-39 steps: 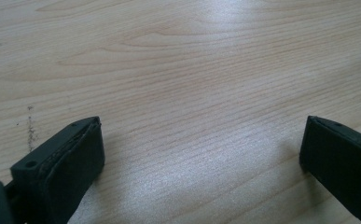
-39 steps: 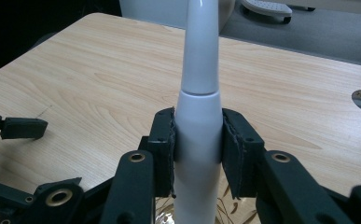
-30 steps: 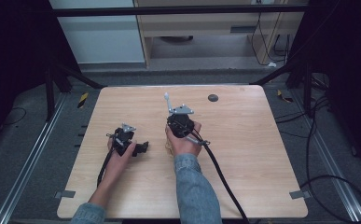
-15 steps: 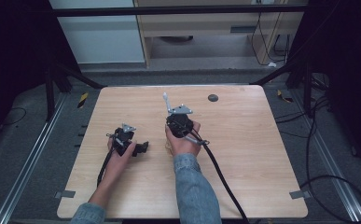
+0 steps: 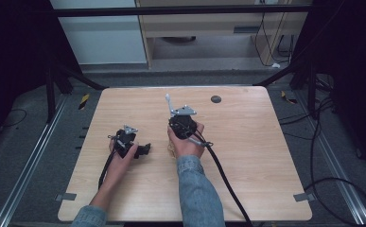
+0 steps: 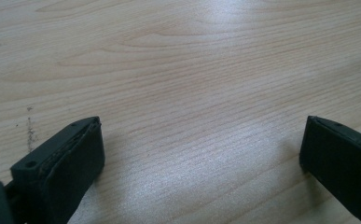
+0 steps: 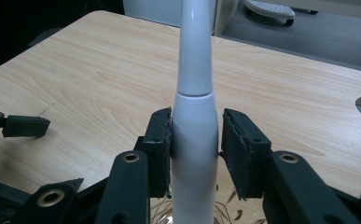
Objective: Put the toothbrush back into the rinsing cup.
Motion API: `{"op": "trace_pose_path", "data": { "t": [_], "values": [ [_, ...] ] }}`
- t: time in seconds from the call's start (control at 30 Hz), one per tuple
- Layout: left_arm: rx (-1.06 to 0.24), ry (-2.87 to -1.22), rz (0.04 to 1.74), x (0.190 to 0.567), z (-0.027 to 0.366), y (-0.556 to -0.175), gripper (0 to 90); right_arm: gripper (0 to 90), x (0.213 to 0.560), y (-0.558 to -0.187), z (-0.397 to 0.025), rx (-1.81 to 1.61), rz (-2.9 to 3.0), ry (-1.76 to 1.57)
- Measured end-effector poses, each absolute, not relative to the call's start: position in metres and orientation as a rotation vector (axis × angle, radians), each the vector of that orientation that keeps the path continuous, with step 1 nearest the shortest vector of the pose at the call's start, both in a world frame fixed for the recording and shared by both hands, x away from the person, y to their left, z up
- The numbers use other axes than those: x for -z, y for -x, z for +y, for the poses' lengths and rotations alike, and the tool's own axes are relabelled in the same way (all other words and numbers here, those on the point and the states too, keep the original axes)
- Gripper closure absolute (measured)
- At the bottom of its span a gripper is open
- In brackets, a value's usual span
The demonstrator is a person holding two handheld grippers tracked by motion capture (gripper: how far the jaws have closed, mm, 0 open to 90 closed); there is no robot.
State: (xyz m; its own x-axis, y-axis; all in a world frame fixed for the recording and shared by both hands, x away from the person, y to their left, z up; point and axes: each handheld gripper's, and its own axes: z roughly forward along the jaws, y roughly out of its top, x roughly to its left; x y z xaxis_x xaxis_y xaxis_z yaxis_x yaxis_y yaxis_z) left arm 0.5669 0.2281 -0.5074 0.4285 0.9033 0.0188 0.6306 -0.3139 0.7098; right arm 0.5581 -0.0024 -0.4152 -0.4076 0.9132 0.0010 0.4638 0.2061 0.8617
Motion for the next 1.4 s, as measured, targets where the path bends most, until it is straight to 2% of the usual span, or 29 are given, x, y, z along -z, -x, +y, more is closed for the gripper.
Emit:
{"op": "trace_pose_path", "data": {
  "t": [0.1,0.37,0.8,1.4],
  "values": [
    [-0.559,-2.055,1.288,0.507,0.228,-0.567,0.0,58.0,0.415,-0.558,-0.003,-1.122,1.953,-1.278],
    [-0.559,-2.053,1.289,0.508,0.228,-0.567,0.0,57.1,0.413,-0.557,-0.004,-1.122,1.951,-1.274],
    [-0.559,-2.051,1.29,0.508,0.228,-0.567,0.0,50.9,0.408,-0.556,-0.007,-1.132,1.94,-1.269],
    [-0.56,-2.051,1.29,0.508,0.228,-0.567,0.0,48.3,0.403,-0.553,-0.006,-1.125,1.959,-1.255]
  ]
}}
